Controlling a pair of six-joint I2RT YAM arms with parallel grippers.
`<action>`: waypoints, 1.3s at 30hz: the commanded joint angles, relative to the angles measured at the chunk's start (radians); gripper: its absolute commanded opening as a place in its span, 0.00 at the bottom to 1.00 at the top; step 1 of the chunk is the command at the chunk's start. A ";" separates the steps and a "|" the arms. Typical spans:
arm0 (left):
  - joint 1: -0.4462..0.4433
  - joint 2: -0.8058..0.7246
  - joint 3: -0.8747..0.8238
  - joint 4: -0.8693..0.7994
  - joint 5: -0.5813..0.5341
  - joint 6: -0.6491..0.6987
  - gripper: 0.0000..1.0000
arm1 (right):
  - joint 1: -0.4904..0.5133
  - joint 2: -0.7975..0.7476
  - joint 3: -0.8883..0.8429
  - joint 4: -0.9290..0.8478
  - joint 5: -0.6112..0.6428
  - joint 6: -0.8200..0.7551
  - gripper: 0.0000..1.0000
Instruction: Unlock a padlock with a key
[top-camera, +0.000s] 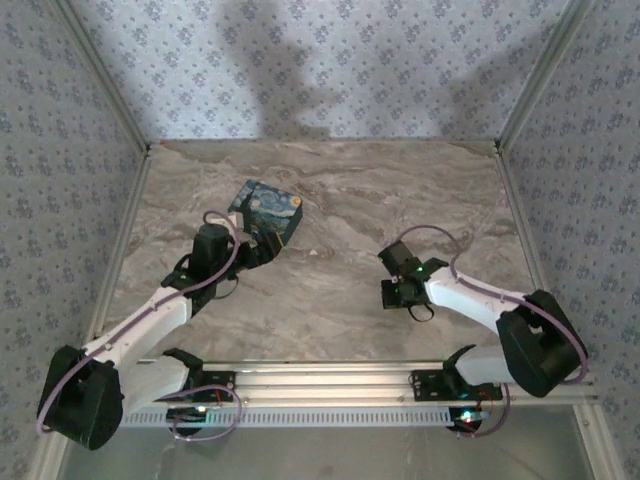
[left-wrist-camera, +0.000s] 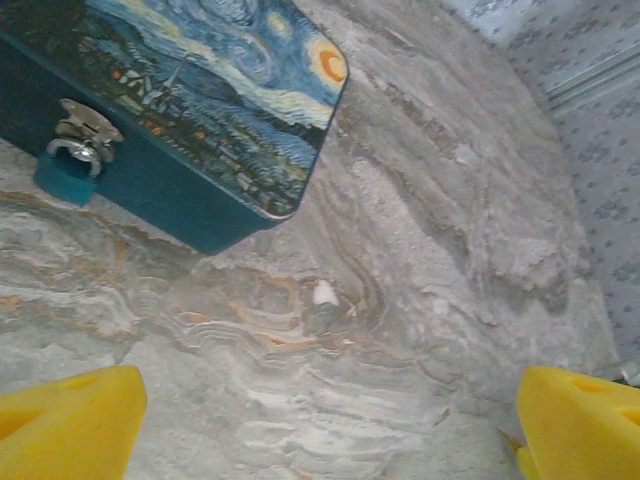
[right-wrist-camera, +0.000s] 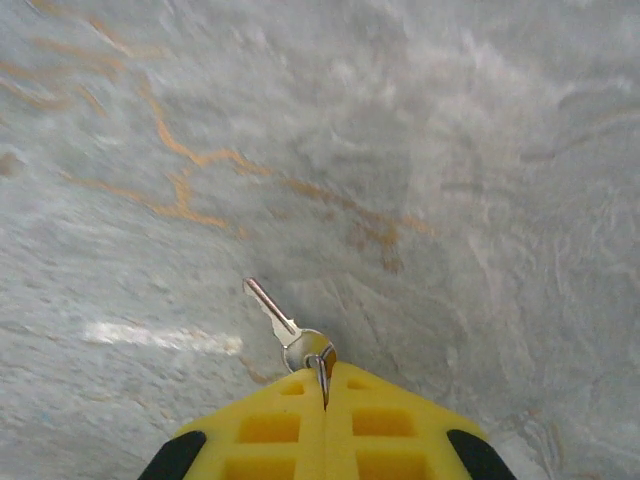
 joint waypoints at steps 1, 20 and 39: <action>-0.012 -0.001 0.003 0.097 0.059 -0.106 0.95 | -0.002 -0.060 -0.021 0.108 0.024 -0.039 0.00; -0.257 0.207 0.233 0.322 0.112 -0.233 0.84 | 0.087 -0.287 0.001 0.561 -0.058 -0.132 0.00; -0.352 0.386 0.331 0.338 0.115 -0.193 0.51 | 0.162 -0.279 0.046 0.586 -0.045 -0.116 0.00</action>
